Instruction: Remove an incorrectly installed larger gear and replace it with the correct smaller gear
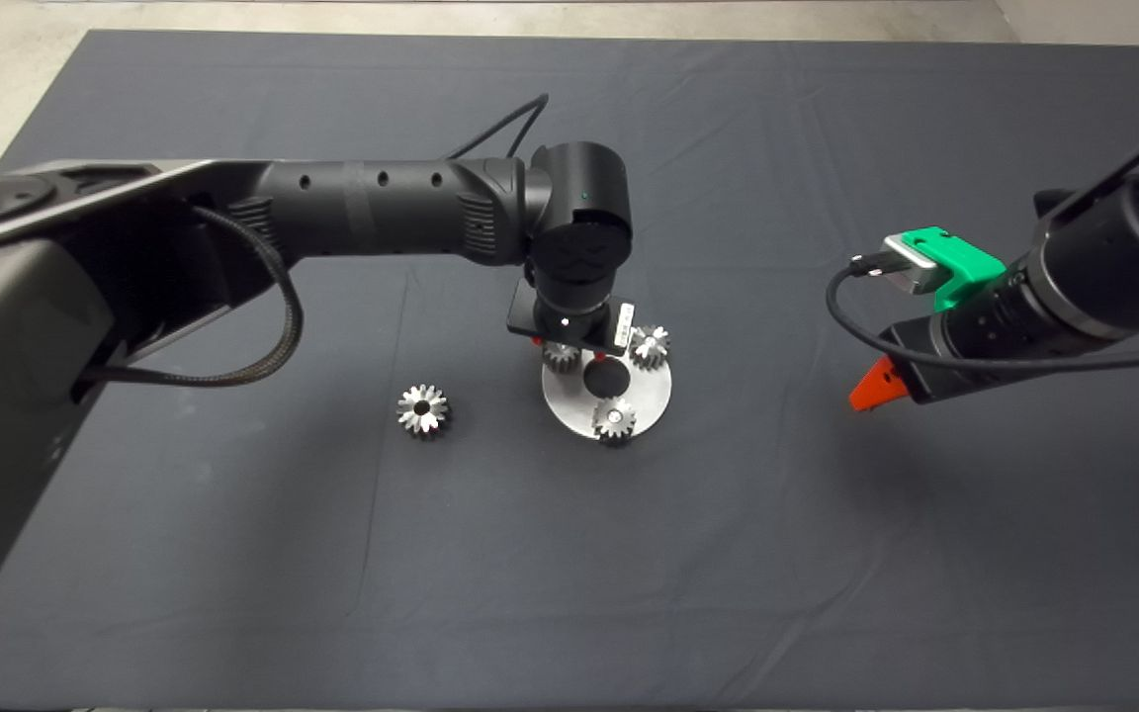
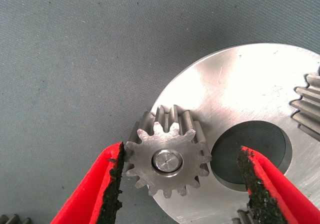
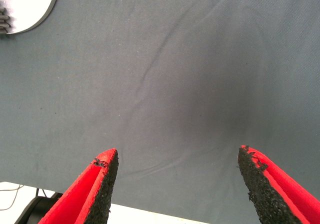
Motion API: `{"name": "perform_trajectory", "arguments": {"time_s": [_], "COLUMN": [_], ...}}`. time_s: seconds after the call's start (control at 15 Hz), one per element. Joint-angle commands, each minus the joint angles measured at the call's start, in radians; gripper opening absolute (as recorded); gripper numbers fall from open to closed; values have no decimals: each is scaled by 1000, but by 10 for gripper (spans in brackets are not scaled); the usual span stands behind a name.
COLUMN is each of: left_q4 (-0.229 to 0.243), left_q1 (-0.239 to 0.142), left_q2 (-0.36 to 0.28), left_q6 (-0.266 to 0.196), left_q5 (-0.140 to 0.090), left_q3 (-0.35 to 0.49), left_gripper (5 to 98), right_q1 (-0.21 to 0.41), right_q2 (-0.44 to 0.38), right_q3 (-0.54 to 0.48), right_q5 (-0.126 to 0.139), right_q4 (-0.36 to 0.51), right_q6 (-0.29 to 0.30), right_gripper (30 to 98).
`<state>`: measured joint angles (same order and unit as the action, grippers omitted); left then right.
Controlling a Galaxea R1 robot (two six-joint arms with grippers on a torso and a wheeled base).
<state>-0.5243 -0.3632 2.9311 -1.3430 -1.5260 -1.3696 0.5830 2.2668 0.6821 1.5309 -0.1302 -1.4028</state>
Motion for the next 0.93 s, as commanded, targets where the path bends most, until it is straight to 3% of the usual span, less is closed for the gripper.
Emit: {"name": "perform_trajectory", "arguments": {"time_s": [0.0, 0.07, 0.2, 0.4, 0.53, 0.67, 0.73, 0.87], "left_q4": [10, 10, 38, 152, 229, 309, 341, 369], "left_q1": [-26, -39, -107, -259, -357, -435, -469, -484], "left_q2": [-34, -64, -142, -279, -361, -408, -420, -411], "left_q6": [-1, 1, -1, -12, -69, -183, -264, -418], "left_q5": [-100, -105, -105, -103, -103, -103, -102, -99], "left_q3": [27, 46, 127, 271, 405, 568, 663, 803], "left_gripper": [545, 545, 545, 546, 546, 546, 546, 546], "right_q1": [32, 34, 71, 175, 252, 335, 382, 426], "right_q2": [4, 4, 4, 6, 4, 4, 3, -1], "right_q3": [0, -1, -1, -9, -45, -126, -167, -252], "right_q5": [98, 98, 98, 98, 97, 95, 96, 97], "right_q4": [21, 20, 18, 26, 32, 64, 89, 111], "right_q6": [5, 5, 5, 5, -4, -18, -54, -130], "right_gripper": [636, 636, 636, 636, 636, 636, 636, 636]}}
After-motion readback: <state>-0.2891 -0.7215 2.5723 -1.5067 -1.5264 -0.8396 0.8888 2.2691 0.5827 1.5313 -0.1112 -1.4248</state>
